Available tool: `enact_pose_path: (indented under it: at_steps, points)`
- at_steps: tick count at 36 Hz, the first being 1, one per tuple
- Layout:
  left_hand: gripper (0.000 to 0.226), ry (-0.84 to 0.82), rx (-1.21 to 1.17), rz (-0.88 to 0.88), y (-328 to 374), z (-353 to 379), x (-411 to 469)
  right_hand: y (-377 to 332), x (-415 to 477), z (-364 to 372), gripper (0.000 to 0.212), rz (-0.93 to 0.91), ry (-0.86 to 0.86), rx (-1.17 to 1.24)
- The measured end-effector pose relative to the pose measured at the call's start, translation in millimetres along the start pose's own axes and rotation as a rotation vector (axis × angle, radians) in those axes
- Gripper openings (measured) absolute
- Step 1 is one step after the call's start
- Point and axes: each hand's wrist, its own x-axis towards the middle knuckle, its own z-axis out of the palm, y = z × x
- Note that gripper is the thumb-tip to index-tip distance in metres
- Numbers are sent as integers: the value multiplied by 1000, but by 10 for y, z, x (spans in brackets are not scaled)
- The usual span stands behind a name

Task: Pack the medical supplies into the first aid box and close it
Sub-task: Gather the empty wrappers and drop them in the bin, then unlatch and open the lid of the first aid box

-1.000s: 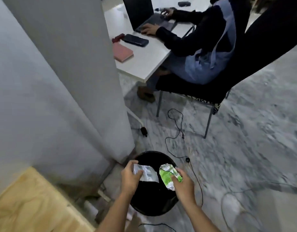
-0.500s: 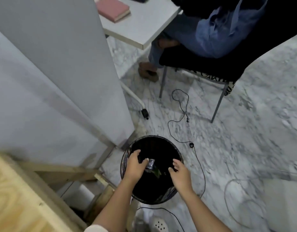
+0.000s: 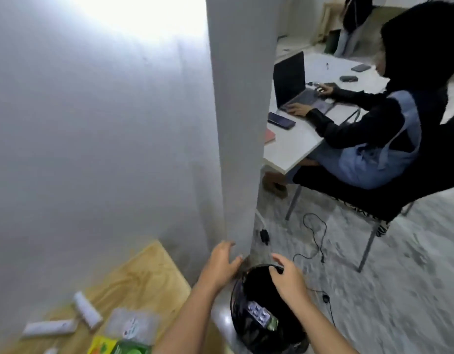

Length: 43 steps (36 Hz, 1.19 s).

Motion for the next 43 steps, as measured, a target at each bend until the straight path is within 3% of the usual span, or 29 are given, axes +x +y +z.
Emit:
enact_pose_path:
  at_steps: [6,18,27,32,38,43]
  points:
    - [48,180,109,54,-492,-935,-746,-933,-473,493,37,-257,-50,-87]
    - [65,414,37,-170,-2167,-2247,-2905,-2124,-2017,2201,39,-710,-264,-158]
    - [110,525,131,-354,-3332,-2409,-4269,-2439,-2993,3323,47,-1076,-472,-296]
    - [137,527,-28,-507,-3738,-2272,-4689,-2443,-3236,3710,62,-1283,-565,-500]
    - [140,582,-210,-453,-3988,-2140,-4738,-2367,-3302,4102,81,-1484,-396,-803]
    - [129,696,-399,-402,-4043,-2086,-4631,-2311,-3289,4198,90,-1556,-293,-829]
